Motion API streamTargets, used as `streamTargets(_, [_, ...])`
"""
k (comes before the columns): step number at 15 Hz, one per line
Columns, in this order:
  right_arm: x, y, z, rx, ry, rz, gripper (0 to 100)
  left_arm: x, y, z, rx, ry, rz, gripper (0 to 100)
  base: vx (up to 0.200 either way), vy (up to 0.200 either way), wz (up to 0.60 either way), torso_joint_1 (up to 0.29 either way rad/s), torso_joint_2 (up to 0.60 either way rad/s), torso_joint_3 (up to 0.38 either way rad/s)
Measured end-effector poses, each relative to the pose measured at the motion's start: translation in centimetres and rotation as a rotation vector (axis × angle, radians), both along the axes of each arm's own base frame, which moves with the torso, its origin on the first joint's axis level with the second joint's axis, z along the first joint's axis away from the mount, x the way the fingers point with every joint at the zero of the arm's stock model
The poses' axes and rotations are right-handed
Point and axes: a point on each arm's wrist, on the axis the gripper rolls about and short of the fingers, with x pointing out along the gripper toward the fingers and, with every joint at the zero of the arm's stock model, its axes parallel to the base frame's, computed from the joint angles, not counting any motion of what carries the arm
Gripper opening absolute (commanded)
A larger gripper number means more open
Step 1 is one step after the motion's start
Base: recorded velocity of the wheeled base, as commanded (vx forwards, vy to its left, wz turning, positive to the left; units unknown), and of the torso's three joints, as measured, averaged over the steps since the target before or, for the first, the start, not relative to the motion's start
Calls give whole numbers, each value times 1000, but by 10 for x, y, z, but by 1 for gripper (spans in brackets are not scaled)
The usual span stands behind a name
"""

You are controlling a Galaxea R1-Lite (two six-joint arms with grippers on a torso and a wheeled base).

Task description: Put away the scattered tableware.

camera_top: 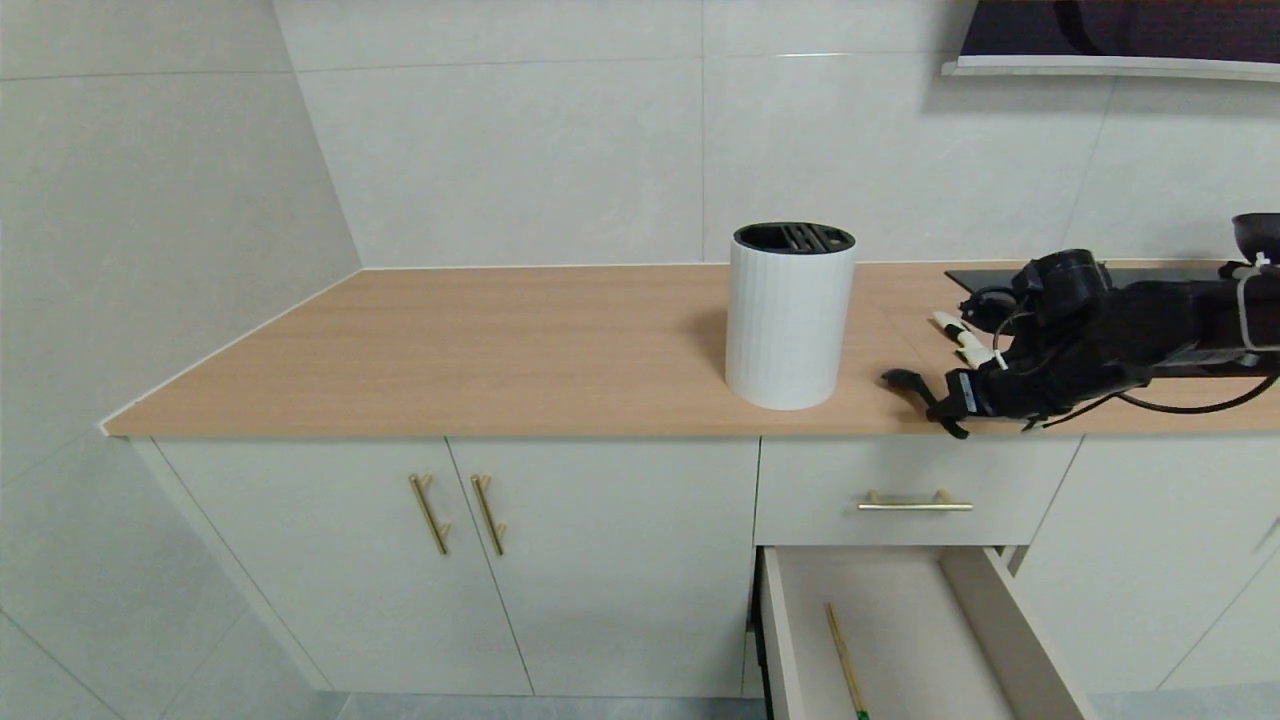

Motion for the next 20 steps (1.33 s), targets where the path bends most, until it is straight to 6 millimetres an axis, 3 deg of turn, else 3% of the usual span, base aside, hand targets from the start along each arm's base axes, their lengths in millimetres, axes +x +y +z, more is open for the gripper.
streamTargets(3, [-37,12,53,101,2,-86,0,0,0,0,0,0,0,100,0,0,0,0,0,0])
streamTargets(5, [-69,10,62,96,17,-97,0,0,0,0,0,0,0,100,0,0,0,0,0,0])
streamTargets(11, [-156,3,38,41,37,-132,0,0,0,0,0,0,0,100,0,0,0,0,0,0])
streamTargets(15, [-177,7,23,11,-35,-138,0,0,0,0,0,0,0,100,0,0,0,0,0,0])
streamTargets(20, [-179,12,13,-23,-24,-115,0,0,0,0,0,0,0,100,0,0,0,0,0,0])
